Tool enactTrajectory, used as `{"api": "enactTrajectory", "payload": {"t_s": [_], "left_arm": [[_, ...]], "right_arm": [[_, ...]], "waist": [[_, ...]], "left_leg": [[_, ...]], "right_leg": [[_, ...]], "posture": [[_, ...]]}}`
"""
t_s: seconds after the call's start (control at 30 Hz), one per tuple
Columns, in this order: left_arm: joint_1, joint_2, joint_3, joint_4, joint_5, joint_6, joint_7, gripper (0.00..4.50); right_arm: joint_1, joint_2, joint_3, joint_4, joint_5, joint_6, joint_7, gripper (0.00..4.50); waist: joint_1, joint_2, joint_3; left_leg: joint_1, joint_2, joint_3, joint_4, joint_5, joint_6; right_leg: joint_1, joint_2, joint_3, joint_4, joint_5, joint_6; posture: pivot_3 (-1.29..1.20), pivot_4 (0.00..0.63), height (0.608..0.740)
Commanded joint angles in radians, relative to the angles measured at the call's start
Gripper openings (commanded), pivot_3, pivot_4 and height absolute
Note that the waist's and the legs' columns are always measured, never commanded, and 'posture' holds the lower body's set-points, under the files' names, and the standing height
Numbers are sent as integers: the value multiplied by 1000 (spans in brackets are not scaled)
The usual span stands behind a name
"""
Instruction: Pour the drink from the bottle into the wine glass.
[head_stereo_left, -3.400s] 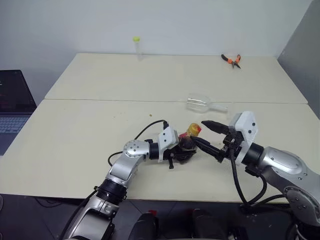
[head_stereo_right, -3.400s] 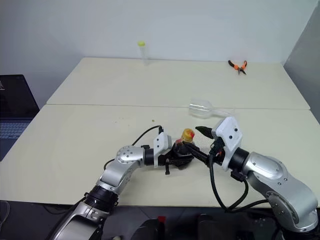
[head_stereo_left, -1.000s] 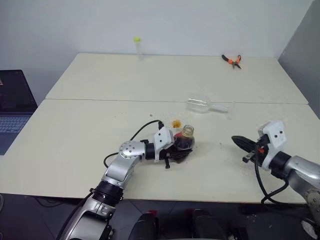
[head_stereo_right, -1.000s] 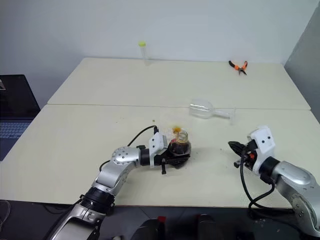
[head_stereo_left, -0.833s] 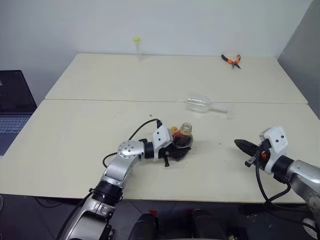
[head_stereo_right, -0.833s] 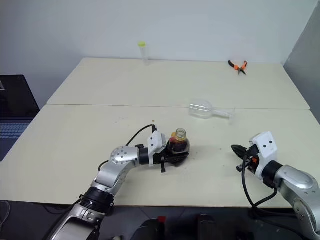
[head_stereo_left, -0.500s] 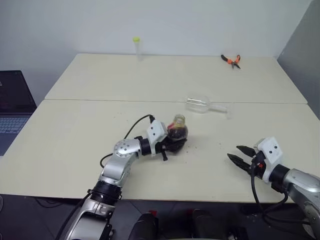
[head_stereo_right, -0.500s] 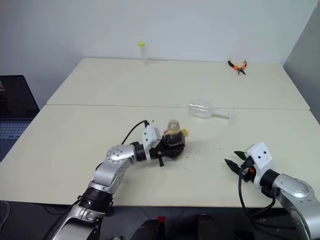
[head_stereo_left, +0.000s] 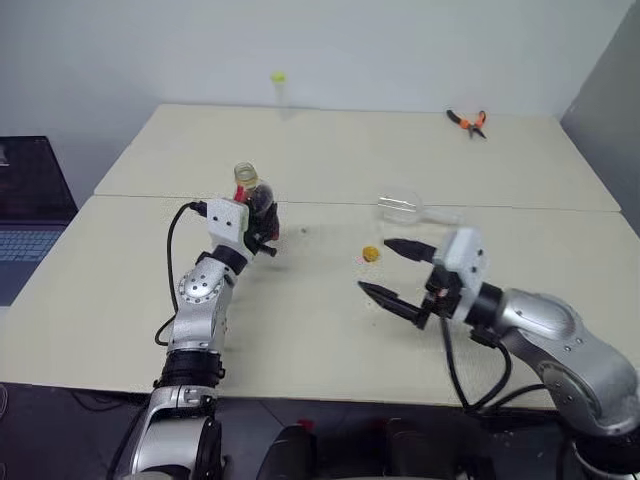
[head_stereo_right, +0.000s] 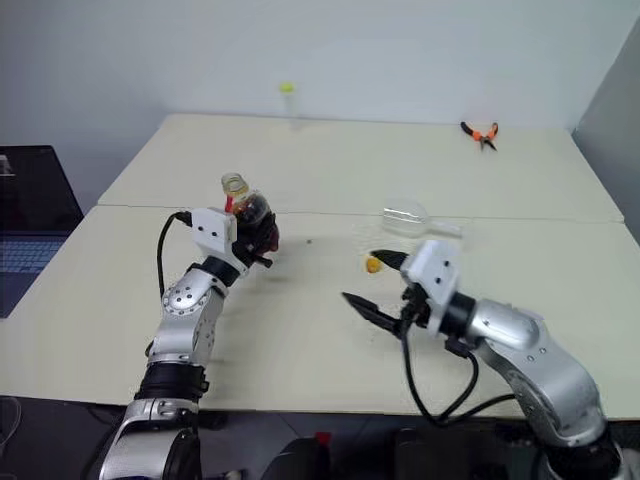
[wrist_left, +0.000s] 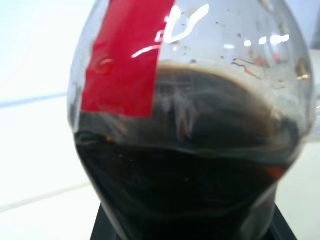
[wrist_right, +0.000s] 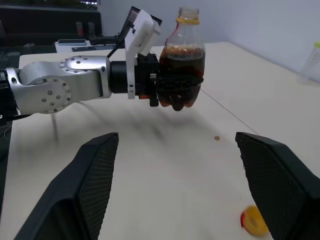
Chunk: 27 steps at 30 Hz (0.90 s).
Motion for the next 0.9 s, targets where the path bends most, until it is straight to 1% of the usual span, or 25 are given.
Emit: {"api": "enactTrajectory", "payload": {"t_s": [0.03,0.13,0.27,0.37,0.5,0.67,0.7,0.83,0.87,0.9], "left_arm": [[-85,28,30,124,-17,-95,-21,1004],[-153,63,48,303,0,-172,-10,1004],[-236,91,62,460,8,-245,13,1004],[-279,108,72,547,13,-275,49,1004],[-293,114,83,621,18,-289,104,1004],[-282,95,92,650,7,-284,107,2749],[-279,92,94,651,5,-281,101,3018],[-256,89,93,629,1,-282,78,4345],[-247,90,93,618,0,-282,73,4472],[-232,91,92,597,-4,-279,63,4472]], "right_arm": [[-90,49,81,68,-73,-23,-8,3810],[-158,103,138,133,-122,-32,-14,3810],[-180,134,163,169,-166,-48,-5,3810],[-185,146,166,181,-183,-51,1,3810],[-182,151,160,185,-199,-48,3,3810],[-176,159,151,180,-205,-42,4,3846],[-176,160,150,177,-206,-40,4,3846],[-169,162,147,167,-208,-34,3,3846],[-167,161,146,163,-209,-32,2,3846],[-164,159,143,158,-208,-31,1,3846]], "waist": [[1,0,0],[-2,-1,0],[-4,-1,0],[-4,-1,0],[-7,-1,0],[-8,-1,0],[-8,-1,0],[-8,-1,0],[-8,-1,0],[-8,-1,0]], "left_leg": [[0,-1,0,0,1,-2],[0,-3,0,1,2,-3],[-2,-3,-1,0,2,-3],[-3,-4,-1,1,2,-3],[-3,-4,-1,0,2,-3],[-4,-4,-1,0,2,-3],[-4,-4,-1,0,2,-3],[-4,-4,0,0,2,-3],[-4,-4,0,0,2,-3],[-4,-4,0,0,2,-3]], "right_leg": [[0,-1,0,0,0,0],[-1,-2,1,1,0,1],[-4,-2,1,1,0,1],[-5,-3,1,2,0,1],[-7,-3,2,3,0,1],[-8,-3,2,4,0,1],[-8,-3,2,4,0,1],[-8,-3,2,4,0,1],[-8,-3,3,4,0,1],[-8,-3,3,4,0,1]], "posture": [[0,150,740],[0,150,740],[0,150,740],[0,150,740],[0,150,740],[0,150,740],[0,150,740],[0,150,740],[0,150,740],[0,150,740]]}}
